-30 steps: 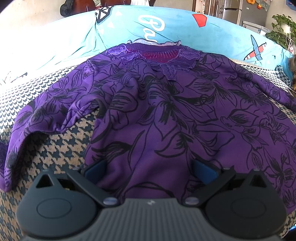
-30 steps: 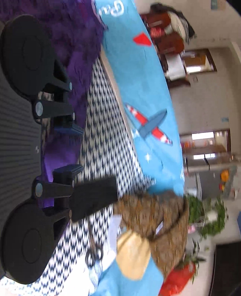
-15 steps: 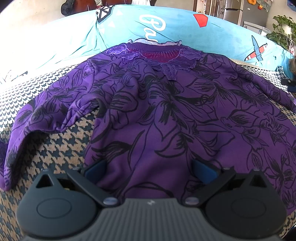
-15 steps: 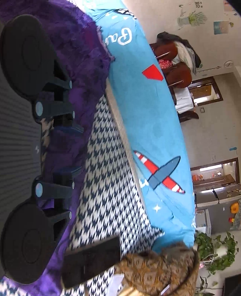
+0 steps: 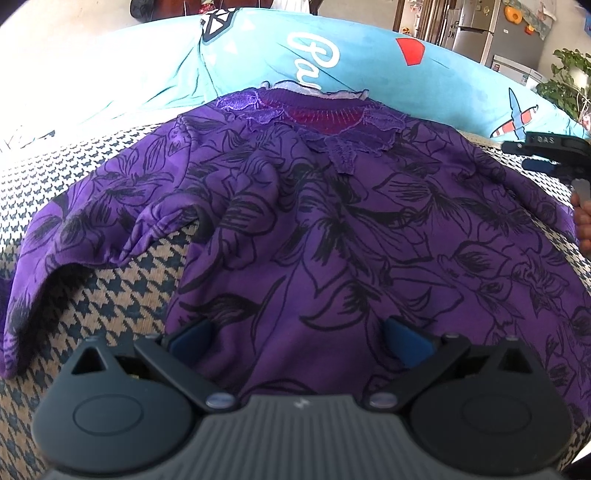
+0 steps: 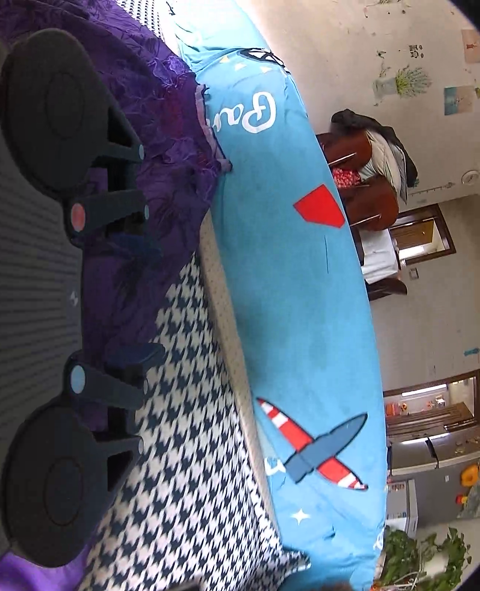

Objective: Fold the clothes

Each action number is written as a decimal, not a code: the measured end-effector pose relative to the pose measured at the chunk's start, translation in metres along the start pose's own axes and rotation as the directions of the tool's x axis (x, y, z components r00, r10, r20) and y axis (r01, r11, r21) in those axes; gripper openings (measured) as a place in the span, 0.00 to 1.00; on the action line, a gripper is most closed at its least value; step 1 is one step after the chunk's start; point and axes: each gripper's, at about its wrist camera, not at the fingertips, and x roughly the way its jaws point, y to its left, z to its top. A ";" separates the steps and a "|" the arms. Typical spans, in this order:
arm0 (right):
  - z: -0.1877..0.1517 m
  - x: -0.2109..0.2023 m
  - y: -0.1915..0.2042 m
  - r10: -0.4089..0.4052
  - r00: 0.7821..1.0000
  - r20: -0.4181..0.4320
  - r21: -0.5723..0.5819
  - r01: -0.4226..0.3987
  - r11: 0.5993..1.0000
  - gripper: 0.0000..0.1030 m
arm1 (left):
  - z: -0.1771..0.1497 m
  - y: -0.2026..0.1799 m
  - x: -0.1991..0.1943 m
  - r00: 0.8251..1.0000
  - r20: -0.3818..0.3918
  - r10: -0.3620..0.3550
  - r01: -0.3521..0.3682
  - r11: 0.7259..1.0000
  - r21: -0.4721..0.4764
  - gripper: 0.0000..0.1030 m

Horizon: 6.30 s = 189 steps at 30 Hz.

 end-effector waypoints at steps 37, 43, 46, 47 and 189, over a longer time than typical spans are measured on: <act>0.011 0.084 0.036 0.016 0.995 -0.101 -0.061 -0.022 0.998 0.05 | 0.007 0.009 0.008 1.000 -0.015 -0.018 0.017 0.999 -0.043 1.00; 0.033 0.069 0.039 -0.018 0.996 0.085 -0.036 0.021 0.999 0.05 | 0.008 0.009 0.011 1.000 -0.017 -0.018 0.017 0.999 -0.043 1.00; 0.041 0.064 0.043 -0.063 0.977 0.206 -0.006 0.066 0.998 0.03 | 0.008 0.008 0.011 1.000 -0.018 -0.017 0.016 0.999 -0.041 1.00; 0.041 0.064 0.045 -0.092 0.968 0.234 -0.003 0.095 0.995 0.03 | 0.008 0.008 0.011 1.000 -0.018 -0.017 0.017 0.999 -0.041 1.00; -0.038 -0.191 -0.077 -0.652 0.757 0.033 0.079 0.649 0.757 0.30 | -0.013 -0.009 -0.012 0.999 0.050 0.008 -0.013 0.996 0.091 1.00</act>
